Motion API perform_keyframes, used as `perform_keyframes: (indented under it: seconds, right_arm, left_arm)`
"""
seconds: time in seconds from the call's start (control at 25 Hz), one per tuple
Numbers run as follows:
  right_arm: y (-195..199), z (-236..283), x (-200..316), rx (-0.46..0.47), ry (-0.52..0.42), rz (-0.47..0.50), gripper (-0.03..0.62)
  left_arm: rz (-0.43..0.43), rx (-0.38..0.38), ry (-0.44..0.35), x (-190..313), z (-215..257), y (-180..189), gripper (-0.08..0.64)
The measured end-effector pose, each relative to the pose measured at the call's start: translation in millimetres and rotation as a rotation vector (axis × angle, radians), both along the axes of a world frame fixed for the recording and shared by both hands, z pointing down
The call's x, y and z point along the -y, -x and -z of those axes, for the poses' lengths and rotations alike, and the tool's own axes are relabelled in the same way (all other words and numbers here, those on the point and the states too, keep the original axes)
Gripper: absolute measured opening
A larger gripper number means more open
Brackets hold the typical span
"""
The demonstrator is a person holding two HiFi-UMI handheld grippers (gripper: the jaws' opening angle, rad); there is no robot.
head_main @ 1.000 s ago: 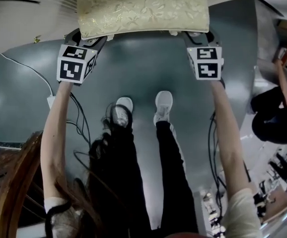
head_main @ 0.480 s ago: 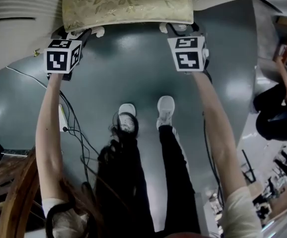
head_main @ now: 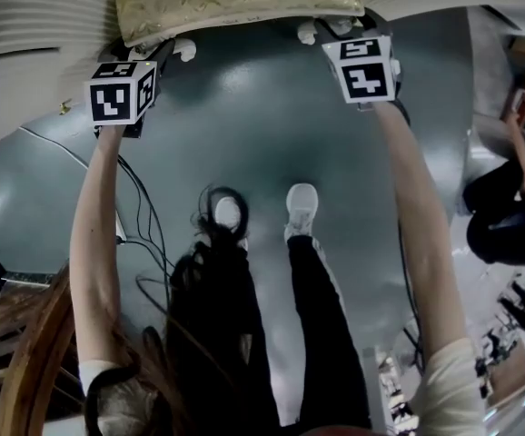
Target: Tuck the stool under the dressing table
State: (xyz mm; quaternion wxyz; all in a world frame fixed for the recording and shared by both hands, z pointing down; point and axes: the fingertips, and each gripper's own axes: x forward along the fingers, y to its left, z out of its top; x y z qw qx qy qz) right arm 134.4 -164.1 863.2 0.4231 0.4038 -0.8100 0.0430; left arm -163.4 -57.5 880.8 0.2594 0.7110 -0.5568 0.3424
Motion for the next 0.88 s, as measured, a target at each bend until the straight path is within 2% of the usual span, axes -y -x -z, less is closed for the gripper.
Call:
perform_keyframes:
  seconds: [0.2, 0.56, 0.76, 0.88]
  right_arm:
    - [7, -3, 15, 0.012, -0.020, 0.001, 0.278]
    - [8, -10, 19, -0.005, -0.021, 0.016, 0.278]
    - [9, -11, 18, 0.011, -0.030, 0.027, 0.279]
    - [6, -6, 18, 0.029, -0.009, -0.020, 0.279]
  left_arm:
    - [0.012, -0.005, 0.026, 12, -4, 6, 0.287]
    - [0.040, -0.018, -0.007, 13, -11, 6, 0.287]
    - [0.044, -0.019, 0.020, 11, -11, 5, 0.288]
    - [0.127, -0.053, 0.034, 7, -9, 4, 0.287]
